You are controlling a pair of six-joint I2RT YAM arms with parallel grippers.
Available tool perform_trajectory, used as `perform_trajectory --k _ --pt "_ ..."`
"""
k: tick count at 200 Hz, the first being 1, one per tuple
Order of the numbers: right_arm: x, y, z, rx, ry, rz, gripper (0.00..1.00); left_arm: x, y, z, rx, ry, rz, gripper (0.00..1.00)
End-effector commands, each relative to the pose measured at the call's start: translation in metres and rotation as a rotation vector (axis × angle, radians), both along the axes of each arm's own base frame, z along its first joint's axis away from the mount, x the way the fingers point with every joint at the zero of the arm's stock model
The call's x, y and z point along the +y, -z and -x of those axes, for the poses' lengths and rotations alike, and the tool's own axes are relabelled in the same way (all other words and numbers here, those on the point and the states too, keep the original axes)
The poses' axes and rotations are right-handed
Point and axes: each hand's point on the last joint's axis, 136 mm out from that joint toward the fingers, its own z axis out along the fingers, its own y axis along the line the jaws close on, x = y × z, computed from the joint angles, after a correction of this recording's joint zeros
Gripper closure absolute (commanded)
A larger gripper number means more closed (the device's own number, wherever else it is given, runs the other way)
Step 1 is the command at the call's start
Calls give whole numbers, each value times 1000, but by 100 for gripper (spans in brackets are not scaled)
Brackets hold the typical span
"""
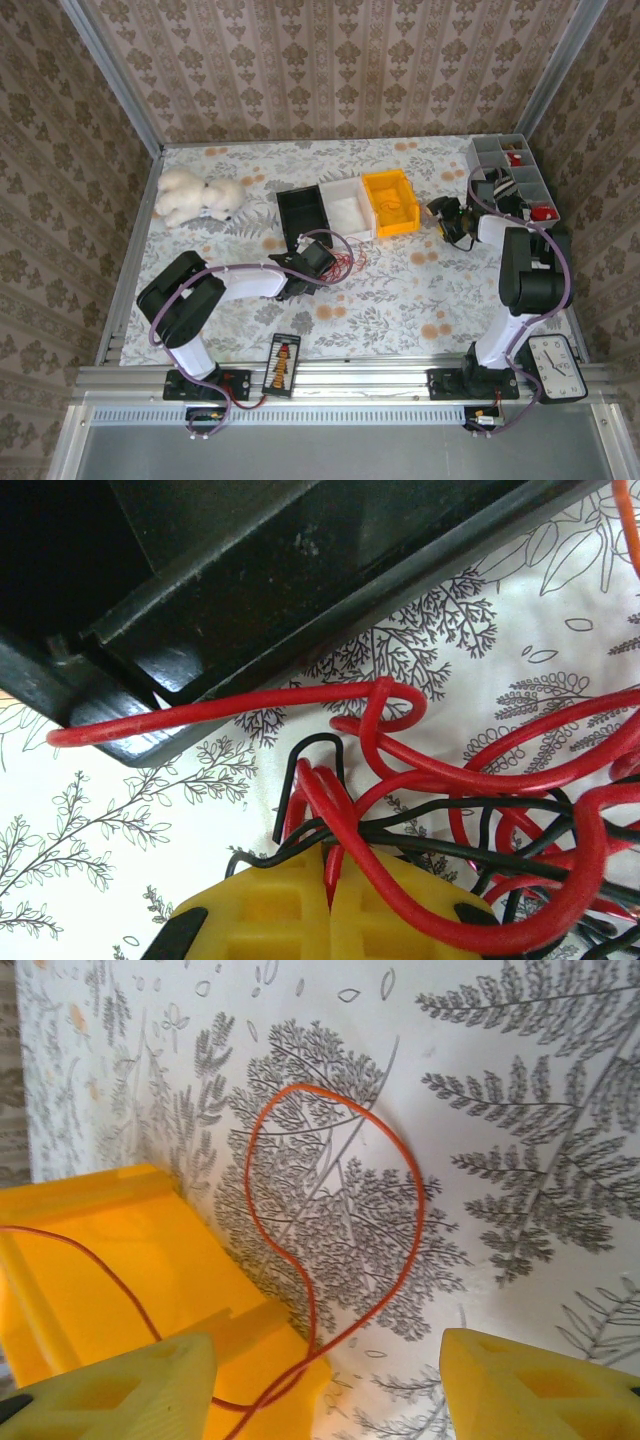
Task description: Untangle the cables
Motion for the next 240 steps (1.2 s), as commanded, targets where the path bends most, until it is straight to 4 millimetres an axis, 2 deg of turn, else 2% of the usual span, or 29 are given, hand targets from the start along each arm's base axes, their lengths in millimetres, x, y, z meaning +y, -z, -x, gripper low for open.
perform_trajectory --k 1,52,100,125,157,174,206,240 --pt "9 1 -3 -16 31 -111 38 2 22 10 80 31 -18 100" --pt "14 10 -16 -39 109 -228 40 2 21 10 78 34 -21 100" --pt "11 5 -33 -83 139 -245 52 2 22 10 81 33 -24 100" --pt "16 6 -40 -105 137 -275 63 2 21 10 80 31 -26 100" --pt "15 4 -39 -136 138 -253 89 2 21 9 80 27 -31 100" --pt "13 -4 -35 -154 114 -194 96 3 21 8 78 24 -33 100" --pt "11 -30 -19 -182 10 1 100 4 19 7 65 18 -31 100" --pt "36 -58 -7 -244 -214 215 100 5 16 5 50 18 -24 100"
